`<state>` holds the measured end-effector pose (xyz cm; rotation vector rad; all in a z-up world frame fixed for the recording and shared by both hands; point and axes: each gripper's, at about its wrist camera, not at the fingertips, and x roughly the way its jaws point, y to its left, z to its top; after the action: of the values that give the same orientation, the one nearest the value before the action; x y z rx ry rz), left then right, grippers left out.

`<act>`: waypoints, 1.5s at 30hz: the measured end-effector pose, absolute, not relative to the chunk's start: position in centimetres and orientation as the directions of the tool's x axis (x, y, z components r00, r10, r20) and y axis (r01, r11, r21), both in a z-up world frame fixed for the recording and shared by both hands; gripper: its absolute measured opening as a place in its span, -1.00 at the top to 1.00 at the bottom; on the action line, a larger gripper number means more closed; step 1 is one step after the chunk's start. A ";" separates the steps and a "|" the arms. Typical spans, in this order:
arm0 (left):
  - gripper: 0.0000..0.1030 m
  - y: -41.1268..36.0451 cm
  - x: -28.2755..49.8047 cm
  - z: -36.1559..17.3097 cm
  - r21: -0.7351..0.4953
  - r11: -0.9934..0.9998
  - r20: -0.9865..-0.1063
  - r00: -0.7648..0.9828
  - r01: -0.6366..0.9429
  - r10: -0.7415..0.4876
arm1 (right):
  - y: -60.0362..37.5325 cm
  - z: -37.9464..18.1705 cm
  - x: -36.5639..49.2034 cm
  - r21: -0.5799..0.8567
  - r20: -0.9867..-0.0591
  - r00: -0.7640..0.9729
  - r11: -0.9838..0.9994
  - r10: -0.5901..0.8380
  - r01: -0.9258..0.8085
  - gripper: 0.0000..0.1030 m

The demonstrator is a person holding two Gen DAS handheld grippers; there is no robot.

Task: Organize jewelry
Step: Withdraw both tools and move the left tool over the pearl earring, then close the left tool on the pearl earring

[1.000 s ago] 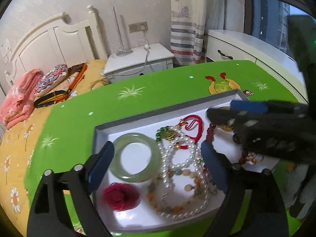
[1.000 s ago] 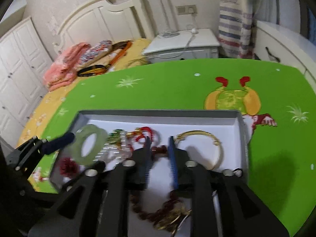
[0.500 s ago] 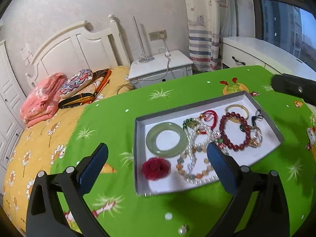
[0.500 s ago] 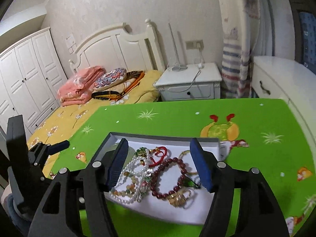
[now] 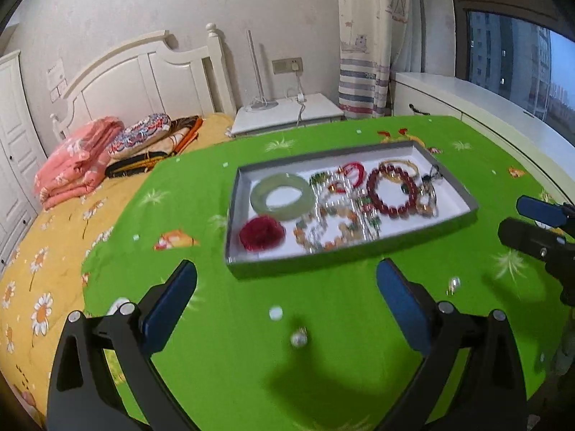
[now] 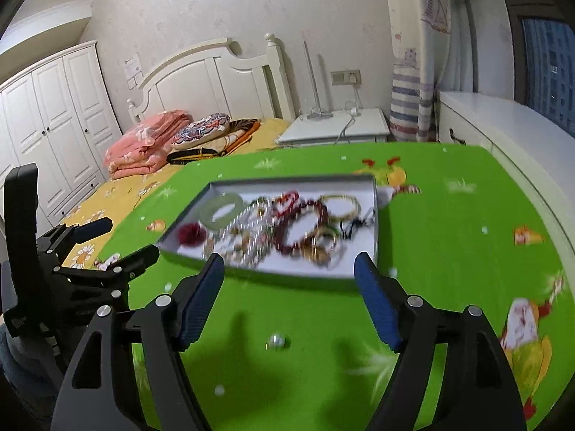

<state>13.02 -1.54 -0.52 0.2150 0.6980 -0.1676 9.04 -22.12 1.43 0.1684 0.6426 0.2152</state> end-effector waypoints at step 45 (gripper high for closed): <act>0.35 0.7 13.3 -7.1 -0.001 0.941 -0.784 0.584 0.339 -0.211 | -17.4 -5.5 10.6 0.060 -0.773 0.602 0.967 0.202 -0.248 0.35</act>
<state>13.30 0.67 -7.08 0.1545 0.8918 -0.3221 10.63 -17.42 -5.50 -0.0553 0.8879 0.2608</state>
